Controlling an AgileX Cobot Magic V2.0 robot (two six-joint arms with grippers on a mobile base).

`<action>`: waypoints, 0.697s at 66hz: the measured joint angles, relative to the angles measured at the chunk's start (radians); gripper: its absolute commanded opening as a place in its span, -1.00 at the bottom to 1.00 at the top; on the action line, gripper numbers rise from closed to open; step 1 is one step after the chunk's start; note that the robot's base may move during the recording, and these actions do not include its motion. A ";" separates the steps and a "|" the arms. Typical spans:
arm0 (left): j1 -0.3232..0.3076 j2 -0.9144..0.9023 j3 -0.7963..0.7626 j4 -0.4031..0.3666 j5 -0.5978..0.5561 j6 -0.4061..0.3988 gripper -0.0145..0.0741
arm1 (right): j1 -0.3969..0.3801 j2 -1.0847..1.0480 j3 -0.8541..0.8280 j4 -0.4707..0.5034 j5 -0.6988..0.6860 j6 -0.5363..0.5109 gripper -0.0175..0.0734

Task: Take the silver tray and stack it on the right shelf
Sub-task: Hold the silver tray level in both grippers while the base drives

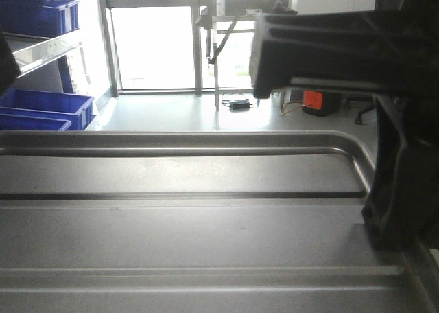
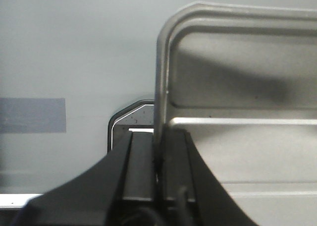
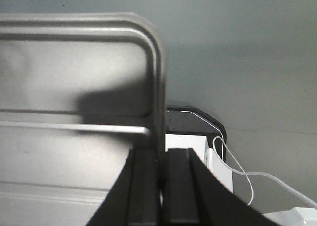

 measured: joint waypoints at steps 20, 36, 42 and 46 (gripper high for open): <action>0.000 0.000 0.000 0.000 0.000 0.000 -0.89 | 0.000 0.000 0.000 0.000 0.000 0.000 -0.48; 0.000 0.000 0.000 -0.003 0.000 0.000 -0.90 | 0.000 0.000 0.000 0.000 0.000 0.000 -0.48; 0.000 0.000 0.000 -0.005 0.000 0.000 -0.90 | 0.000 0.000 0.000 0.002 0.000 0.000 -0.48; 0.000 0.000 0.000 -0.005 0.000 0.000 -0.90 | 0.000 0.000 0.000 0.002 0.000 0.000 -0.48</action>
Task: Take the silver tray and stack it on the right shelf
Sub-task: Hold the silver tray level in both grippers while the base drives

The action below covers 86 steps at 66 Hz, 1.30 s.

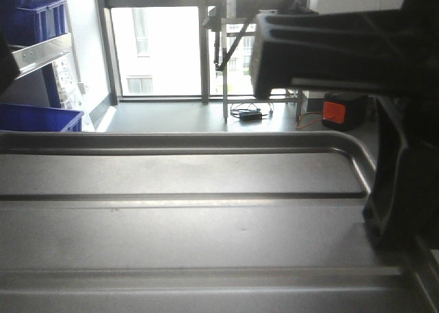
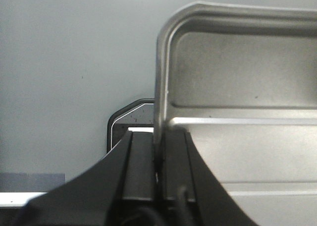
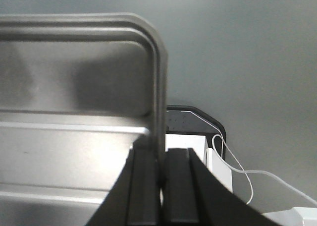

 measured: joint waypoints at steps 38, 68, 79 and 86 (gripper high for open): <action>0.000 0.000 0.000 -0.001 0.000 0.000 -0.89 | 0.000 0.000 0.000 0.000 0.000 0.000 -0.48; 0.000 0.000 0.000 -0.002 0.006 0.000 -0.89 | 0.000 0.000 0.000 0.000 -0.002 0.000 -0.48; 0.000 0.000 0.000 -0.002 0.006 0.000 -0.90 | 0.000 0.000 0.000 0.000 -0.002 0.000 -0.48; 0.000 0.000 0.000 -0.002 0.008 0.000 -0.89 | 0.000 0.000 0.000 0.000 -0.002 0.000 -0.48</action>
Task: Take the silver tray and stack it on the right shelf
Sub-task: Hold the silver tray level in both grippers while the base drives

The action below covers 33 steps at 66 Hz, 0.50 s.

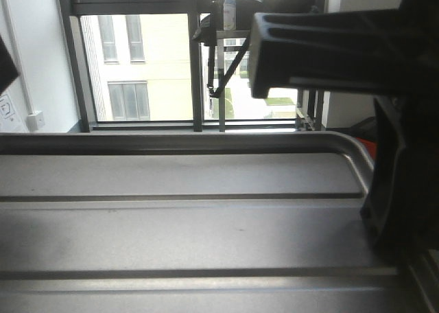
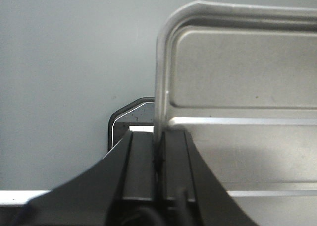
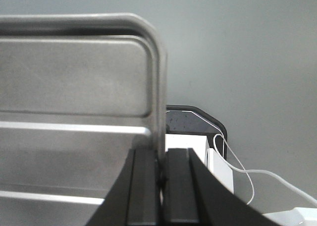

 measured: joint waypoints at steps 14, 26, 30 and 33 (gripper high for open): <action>0.000 0.000 0.000 0.000 0.000 0.000 -0.90 | 0.000 0.000 0.000 0.000 0.000 0.000 -0.48; 0.000 0.000 0.000 0.000 0.000 0.000 -0.89 | 0.000 0.000 0.000 0.000 0.000 0.000 -0.48; 0.000 0.000 0.000 0.000 0.000 0.000 -0.89 | 0.000 0.000 0.000 0.000 0.000 0.000 -0.48; 0.000 0.000 0.000 0.000 0.000 0.000 -0.90 | 0.000 0.000 0.000 0.000 0.000 0.000 -0.48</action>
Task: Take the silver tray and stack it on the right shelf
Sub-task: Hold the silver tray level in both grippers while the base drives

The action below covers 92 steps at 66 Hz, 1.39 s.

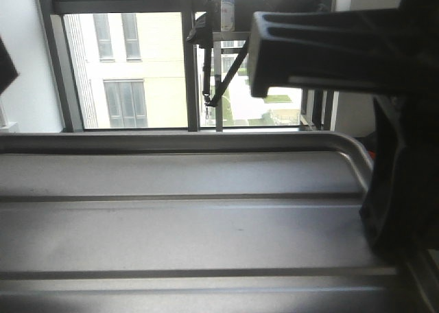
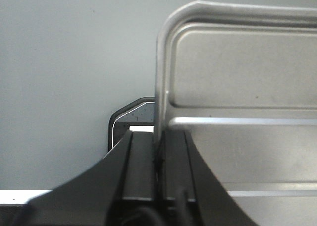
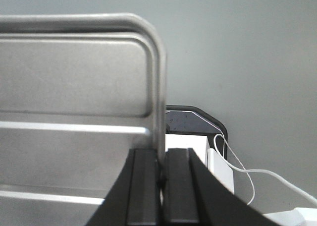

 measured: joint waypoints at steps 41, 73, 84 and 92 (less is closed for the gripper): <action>0.000 0.000 0.000 0.000 0.006 0.000 -0.89 | 0.000 0.000 0.000 0.004 -0.003 0.000 -0.48; 0.000 0.002 0.000 0.000 0.006 0.000 -0.90 | 0.000 0.000 0.000 0.004 -0.003 0.000 -0.48; 0.000 0.002 0.000 0.000 0.006 0.000 -0.89 | 0.000 0.000 0.000 0.004 -0.003 0.000 -0.48; 0.000 0.002 0.000 0.000 0.006 0.000 -0.90 | 0.000 0.000 0.000 0.004 -0.003 0.000 -0.48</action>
